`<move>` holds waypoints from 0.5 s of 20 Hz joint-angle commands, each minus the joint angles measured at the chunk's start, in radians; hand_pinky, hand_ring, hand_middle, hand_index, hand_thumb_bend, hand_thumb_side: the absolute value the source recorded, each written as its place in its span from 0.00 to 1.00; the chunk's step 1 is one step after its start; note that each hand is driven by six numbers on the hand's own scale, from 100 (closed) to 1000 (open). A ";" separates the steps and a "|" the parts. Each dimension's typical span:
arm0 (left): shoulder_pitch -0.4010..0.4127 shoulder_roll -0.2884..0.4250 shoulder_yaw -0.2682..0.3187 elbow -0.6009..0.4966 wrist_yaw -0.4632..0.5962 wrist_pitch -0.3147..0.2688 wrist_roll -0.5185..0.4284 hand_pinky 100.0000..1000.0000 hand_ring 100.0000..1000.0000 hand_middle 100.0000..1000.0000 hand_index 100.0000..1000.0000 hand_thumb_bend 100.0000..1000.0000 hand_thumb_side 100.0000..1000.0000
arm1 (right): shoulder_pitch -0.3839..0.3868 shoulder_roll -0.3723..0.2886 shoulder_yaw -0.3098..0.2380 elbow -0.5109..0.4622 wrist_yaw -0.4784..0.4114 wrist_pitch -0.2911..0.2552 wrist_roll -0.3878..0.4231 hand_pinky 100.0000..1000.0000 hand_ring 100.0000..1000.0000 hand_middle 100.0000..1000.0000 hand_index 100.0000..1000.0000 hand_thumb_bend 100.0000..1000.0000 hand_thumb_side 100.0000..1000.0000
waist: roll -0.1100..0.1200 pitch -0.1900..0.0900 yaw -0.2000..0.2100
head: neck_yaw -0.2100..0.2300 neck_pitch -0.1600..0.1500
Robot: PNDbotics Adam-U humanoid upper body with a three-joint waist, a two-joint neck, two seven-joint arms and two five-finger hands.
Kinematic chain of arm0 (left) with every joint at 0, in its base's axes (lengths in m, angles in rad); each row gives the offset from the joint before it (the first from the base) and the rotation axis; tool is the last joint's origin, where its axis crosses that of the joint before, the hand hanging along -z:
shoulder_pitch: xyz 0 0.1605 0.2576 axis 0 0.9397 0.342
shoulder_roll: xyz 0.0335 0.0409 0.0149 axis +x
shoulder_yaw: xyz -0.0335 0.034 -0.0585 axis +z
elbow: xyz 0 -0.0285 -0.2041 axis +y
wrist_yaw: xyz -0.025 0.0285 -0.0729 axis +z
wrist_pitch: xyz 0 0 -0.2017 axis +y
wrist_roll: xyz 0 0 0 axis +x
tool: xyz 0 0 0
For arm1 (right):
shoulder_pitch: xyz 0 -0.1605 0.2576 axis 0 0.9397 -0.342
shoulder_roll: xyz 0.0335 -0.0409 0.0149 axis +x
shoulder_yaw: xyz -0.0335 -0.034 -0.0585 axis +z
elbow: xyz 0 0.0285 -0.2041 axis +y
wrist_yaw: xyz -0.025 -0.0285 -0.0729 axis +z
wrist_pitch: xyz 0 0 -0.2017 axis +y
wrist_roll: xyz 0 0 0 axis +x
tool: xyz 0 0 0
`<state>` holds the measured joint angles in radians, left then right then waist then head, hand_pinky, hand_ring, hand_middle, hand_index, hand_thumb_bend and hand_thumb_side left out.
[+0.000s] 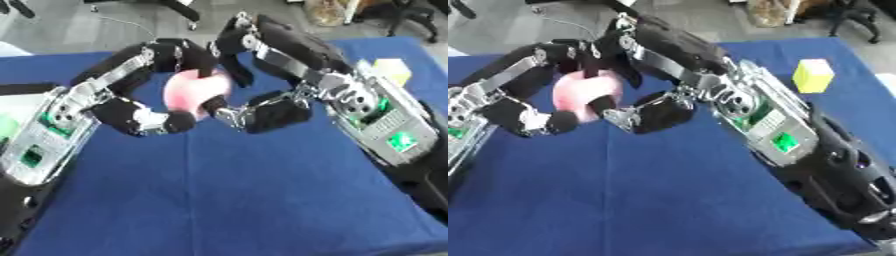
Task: Pick up the objects with one hand, pass them to the other hand, and then place them into the box on the other side of the table.
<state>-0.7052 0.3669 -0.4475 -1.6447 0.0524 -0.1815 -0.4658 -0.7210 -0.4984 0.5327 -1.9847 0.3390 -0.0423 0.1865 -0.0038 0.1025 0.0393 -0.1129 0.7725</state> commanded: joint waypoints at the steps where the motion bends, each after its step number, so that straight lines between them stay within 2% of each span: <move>1: -0.020 0.003 0.005 -0.008 -0.007 -0.016 -0.053 0.64 0.58 0.68 0.69 0.52 0.53 | -0.016 -0.010 -0.006 -0.015 0.003 0.004 -0.003 0.58 0.20 0.07 0.28 0.00 0.00 | 0.009 -0.006 -0.001 | 0.001 -0.002; 4: -0.021 0.002 0.011 -0.003 -0.008 -0.020 -0.075 0.60 0.53 0.63 0.65 0.48 0.50 | -0.016 -0.010 -0.006 -0.015 0.003 0.004 -0.003 0.58 0.20 0.07 0.28 0.00 0.00 | 0.010 -0.006 -0.001 | 0.000 -0.002; 10: -0.021 -0.001 0.019 0.002 -0.004 -0.001 -0.027 0.51 0.45 0.53 0.56 0.26 0.45 | -0.015 -0.012 -0.006 -0.015 0.003 0.003 0.000 0.58 0.20 0.07 0.28 0.00 0.00 | 0.010 -0.006 -0.001 | 0.000 -0.002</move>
<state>-0.7052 0.3600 -0.4410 -1.6353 0.0506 -0.1864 -0.5060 -0.7210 -0.4983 0.5379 -1.9847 0.3390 -0.0408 0.1877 -0.0038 0.1025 0.0382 -0.1129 0.7725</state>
